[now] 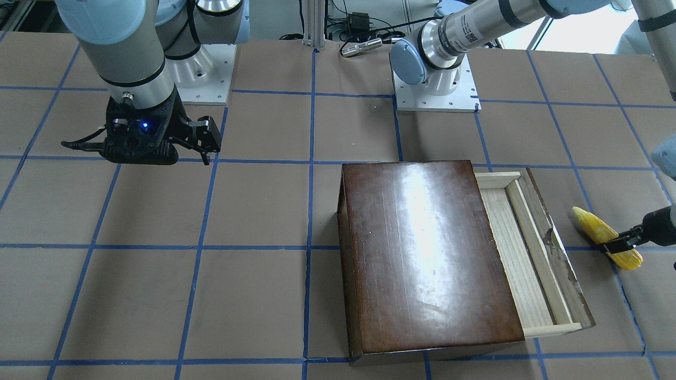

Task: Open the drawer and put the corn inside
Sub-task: 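Lower the left gripper and grasp the yellow corn cob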

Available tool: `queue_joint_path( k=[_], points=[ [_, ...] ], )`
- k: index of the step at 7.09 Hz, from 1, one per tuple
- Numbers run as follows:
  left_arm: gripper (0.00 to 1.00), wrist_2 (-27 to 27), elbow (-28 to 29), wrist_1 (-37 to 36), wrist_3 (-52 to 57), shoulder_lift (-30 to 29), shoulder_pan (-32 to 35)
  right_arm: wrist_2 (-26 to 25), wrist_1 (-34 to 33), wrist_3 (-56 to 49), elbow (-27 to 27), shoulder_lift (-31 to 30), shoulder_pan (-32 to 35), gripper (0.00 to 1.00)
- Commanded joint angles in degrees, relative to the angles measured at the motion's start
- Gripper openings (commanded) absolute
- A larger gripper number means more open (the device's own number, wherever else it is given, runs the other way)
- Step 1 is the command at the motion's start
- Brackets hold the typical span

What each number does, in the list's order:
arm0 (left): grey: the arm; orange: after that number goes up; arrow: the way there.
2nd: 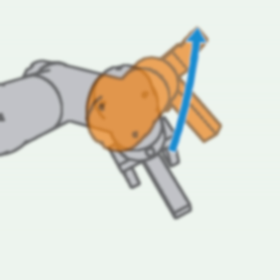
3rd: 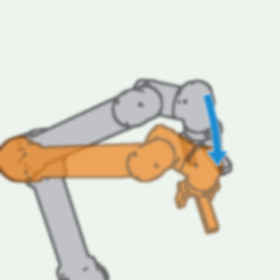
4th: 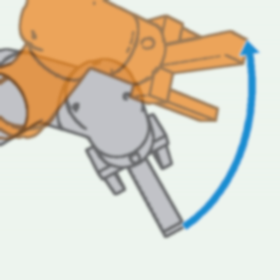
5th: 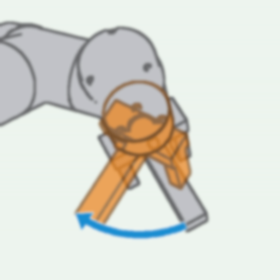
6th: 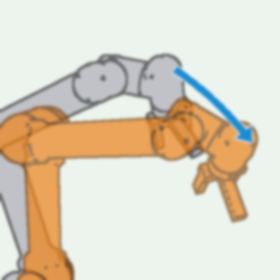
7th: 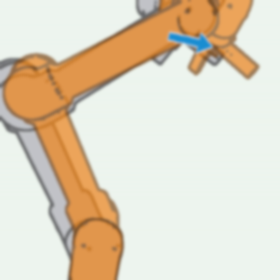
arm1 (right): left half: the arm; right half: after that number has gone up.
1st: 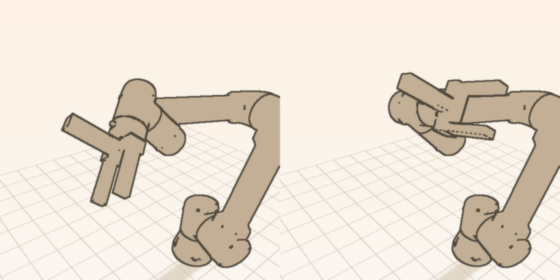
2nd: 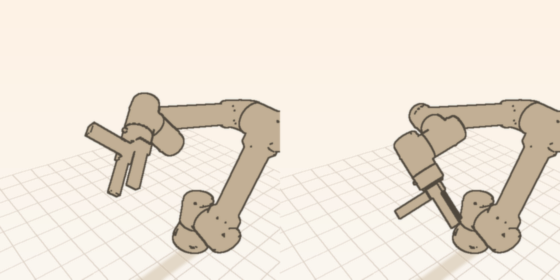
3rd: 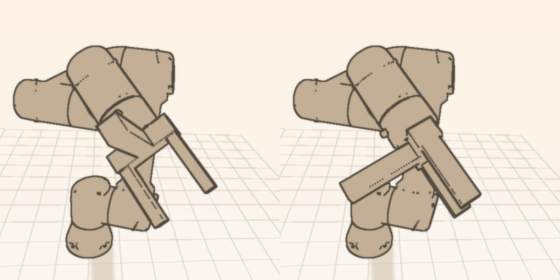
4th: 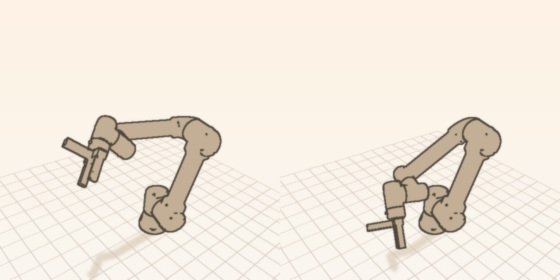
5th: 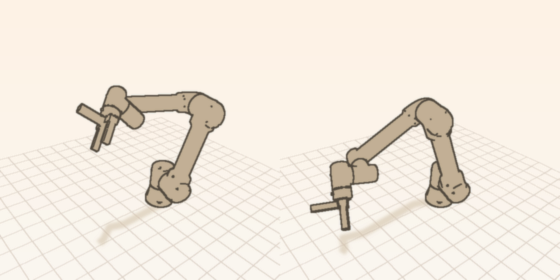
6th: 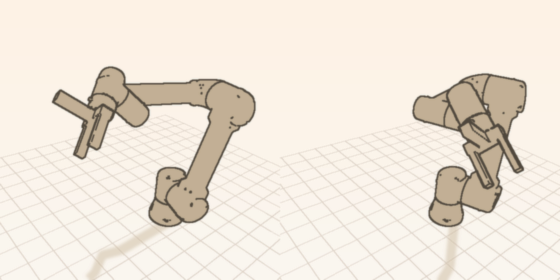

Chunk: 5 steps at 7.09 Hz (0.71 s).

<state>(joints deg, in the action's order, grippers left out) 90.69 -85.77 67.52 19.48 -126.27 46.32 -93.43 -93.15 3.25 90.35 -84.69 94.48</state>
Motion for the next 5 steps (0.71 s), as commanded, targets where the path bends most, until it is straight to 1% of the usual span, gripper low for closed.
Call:
queue_joint_path(
  k=[1,2,3,4,5],
  points=[
    [0.04,0.01,0.68,0.07,0.46,0.06,0.0,0.0,0.08,0.0,0.0,0.05,0.0,1.0],
    [0.0,0.27,1.21,0.24,0.47,0.93,0.0,0.0,-0.01,0.0,0.0,0.05,0.0,1.0],
    [0.0,0.01,1.83,0.85,0.55,1.9,0.17,0.0,0.08,0.0,0.0,0.05,0.0,1.0],
    [0.0,0.01,3.66,2.69,0.56,2.86,0.7,0.0,0.08,0.0,0.0,-0.04,0.0,1.0],
    [0.0,0.01,6.55,7.06,0.47,4.35,1.05,0.0,0.08,0.0,0.0,-0.04,0.0,1.0]
  ],
)
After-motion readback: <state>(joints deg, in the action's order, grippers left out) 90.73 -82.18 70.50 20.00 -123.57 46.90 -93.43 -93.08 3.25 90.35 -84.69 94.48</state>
